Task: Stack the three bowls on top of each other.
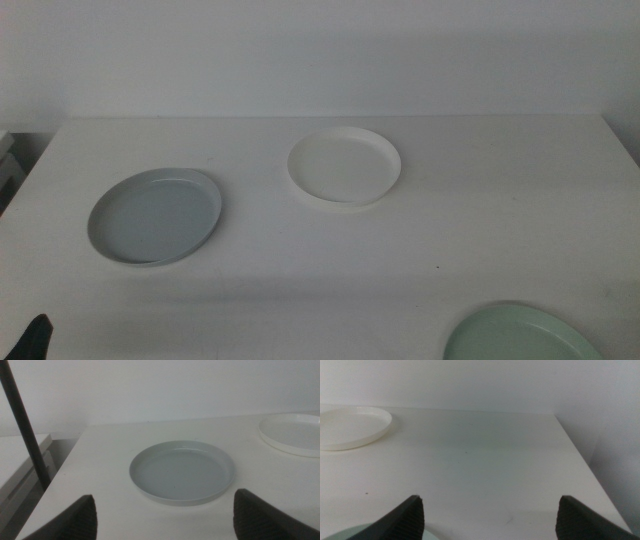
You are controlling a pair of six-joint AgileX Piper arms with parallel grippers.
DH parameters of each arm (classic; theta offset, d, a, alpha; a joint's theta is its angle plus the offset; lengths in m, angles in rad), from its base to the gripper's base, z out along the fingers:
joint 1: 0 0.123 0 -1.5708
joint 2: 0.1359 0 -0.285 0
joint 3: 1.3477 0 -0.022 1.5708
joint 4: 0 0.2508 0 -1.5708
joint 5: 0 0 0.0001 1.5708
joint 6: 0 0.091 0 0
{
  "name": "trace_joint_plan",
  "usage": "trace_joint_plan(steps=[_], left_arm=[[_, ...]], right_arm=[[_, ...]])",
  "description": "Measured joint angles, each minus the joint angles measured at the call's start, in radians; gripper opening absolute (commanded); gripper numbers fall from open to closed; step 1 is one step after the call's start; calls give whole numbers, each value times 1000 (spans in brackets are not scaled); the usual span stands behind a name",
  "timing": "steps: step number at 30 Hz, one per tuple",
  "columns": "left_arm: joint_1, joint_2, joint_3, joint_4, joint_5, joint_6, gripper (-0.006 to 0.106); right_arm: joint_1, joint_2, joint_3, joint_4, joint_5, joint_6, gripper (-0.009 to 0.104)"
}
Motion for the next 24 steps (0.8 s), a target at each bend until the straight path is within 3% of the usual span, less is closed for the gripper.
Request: trace_joint_plan(steps=[7, 12, 24], left_arm=[[0, 0, 0, 0, 0, 0, 90], [0, 0, 0, 0, 0, 0, 90], [0, 0, 0, 0, 0, 0, 90]], right_arm=[[0, 0, -18, 57, 67, 0, 71], [0, 14, -153, 57, 227, 0, 71], [0, 358, -522, 38, 366, 0, 71]])
